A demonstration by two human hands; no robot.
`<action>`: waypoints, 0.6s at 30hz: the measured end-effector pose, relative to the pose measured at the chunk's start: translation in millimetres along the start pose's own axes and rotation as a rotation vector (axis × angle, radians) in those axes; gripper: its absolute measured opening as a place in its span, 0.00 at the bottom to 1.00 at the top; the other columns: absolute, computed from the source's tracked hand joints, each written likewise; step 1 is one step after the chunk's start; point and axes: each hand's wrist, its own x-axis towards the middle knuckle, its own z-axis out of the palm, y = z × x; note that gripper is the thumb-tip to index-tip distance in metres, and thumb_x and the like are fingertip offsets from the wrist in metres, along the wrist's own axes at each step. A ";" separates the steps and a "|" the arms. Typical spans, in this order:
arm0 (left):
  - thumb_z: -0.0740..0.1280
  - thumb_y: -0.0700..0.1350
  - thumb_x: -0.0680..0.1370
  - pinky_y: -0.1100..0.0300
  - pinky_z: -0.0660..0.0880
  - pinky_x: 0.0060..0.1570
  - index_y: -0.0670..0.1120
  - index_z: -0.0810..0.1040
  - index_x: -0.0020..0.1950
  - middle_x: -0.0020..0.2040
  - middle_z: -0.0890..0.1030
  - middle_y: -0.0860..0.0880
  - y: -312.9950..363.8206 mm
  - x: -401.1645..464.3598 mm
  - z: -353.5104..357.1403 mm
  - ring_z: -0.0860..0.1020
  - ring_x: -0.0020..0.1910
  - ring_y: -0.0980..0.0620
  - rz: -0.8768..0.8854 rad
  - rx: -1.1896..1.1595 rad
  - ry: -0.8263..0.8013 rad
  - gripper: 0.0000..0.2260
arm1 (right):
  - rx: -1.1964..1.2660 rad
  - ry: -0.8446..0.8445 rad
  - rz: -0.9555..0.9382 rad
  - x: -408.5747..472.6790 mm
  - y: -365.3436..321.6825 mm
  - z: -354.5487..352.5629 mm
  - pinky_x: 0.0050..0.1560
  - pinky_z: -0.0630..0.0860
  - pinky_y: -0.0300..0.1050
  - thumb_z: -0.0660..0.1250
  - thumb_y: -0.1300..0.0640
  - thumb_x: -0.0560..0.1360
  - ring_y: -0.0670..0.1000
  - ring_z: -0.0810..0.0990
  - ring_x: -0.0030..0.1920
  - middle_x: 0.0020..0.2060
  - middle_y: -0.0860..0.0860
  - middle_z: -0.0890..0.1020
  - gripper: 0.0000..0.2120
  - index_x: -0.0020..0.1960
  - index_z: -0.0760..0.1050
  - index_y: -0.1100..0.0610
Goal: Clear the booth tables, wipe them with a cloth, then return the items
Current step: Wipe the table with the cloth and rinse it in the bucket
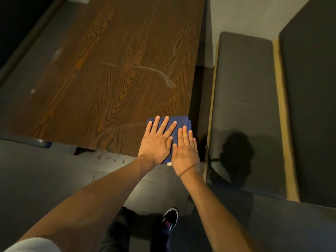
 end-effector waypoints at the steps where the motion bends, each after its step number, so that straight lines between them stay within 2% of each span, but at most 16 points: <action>1: 0.39 0.56 0.84 0.47 0.35 0.77 0.55 0.41 0.82 0.83 0.43 0.49 -1.2 -6.8 1.5 0.37 0.81 0.44 -0.002 0.004 -0.001 0.26 | -0.027 -0.005 -0.003 -5.5 -2.8 4.2 0.75 0.32 0.46 0.35 0.48 0.84 0.50 0.33 0.77 0.81 0.51 0.40 0.24 0.75 0.31 0.53; 3: 0.34 0.57 0.81 0.48 0.35 0.77 0.55 0.43 0.82 0.83 0.45 0.49 -6.0 -21.9 3.5 0.38 0.81 0.44 -0.007 -0.002 0.004 0.29 | -0.068 0.004 -0.001 -18.6 -12.5 8.5 0.76 0.36 0.49 0.31 0.47 0.79 0.52 0.37 0.77 0.81 0.54 0.47 0.28 0.77 0.37 0.56; 6: 0.34 0.58 0.80 0.48 0.36 0.77 0.55 0.45 0.82 0.83 0.47 0.49 -16.4 -41.2 6.9 0.39 0.81 0.45 -0.026 -0.033 0.016 0.29 | -0.093 0.040 0.014 -31.4 -28.7 12.5 0.75 0.54 0.54 0.43 0.50 0.80 0.56 0.57 0.77 0.76 0.57 0.66 0.27 0.76 0.56 0.60; 9: 0.34 0.57 0.80 0.48 0.36 0.77 0.56 0.43 0.81 0.83 0.47 0.49 -21.5 -49.7 5.7 0.39 0.81 0.44 -0.044 -0.046 0.008 0.29 | -0.092 0.039 0.012 -35.1 -34.1 16.9 0.74 0.59 0.54 0.46 0.50 0.80 0.56 0.65 0.75 0.74 0.58 0.69 0.27 0.75 0.59 0.61; 12: 0.34 0.57 0.80 0.47 0.35 0.77 0.55 0.42 0.82 0.83 0.44 0.49 -21.2 -44.8 3.3 0.37 0.81 0.44 -0.051 -0.044 -0.005 0.29 | -0.160 0.045 -0.003 -30.8 -32.2 17.6 0.76 0.53 0.53 0.43 0.50 0.82 0.56 0.60 0.78 0.78 0.58 0.62 0.27 0.77 0.52 0.61; 15: 0.42 0.56 0.85 0.47 0.35 0.78 0.55 0.42 0.83 0.83 0.43 0.50 -19.3 -29.7 -1.0 0.37 0.81 0.45 -0.060 -0.064 0.000 0.26 | -0.187 -0.002 0.013 -12.5 -30.2 9.5 0.78 0.37 0.51 0.42 0.51 0.85 0.54 0.41 0.80 0.80 0.55 0.42 0.26 0.76 0.32 0.58; 16: 0.44 0.55 0.86 0.47 0.35 0.78 0.55 0.42 0.83 0.83 0.43 0.50 -20.8 -22.8 -2.4 0.37 0.81 0.45 -0.063 -0.067 0.001 0.25 | -0.205 -0.006 0.028 -5.3 -31.4 6.0 0.78 0.35 0.51 0.42 0.51 0.85 0.54 0.38 0.80 0.80 0.55 0.39 0.27 0.75 0.30 0.57; 18: 0.45 0.55 0.86 0.47 0.36 0.78 0.55 0.43 0.83 0.83 0.44 0.49 -29.0 -9.2 -5.5 0.37 0.81 0.44 -0.066 -0.076 0.007 0.25 | -0.238 0.001 0.029 10.8 -38.7 0.2 0.78 0.36 0.51 0.43 0.51 0.85 0.54 0.38 0.80 0.80 0.54 0.40 0.28 0.77 0.31 0.58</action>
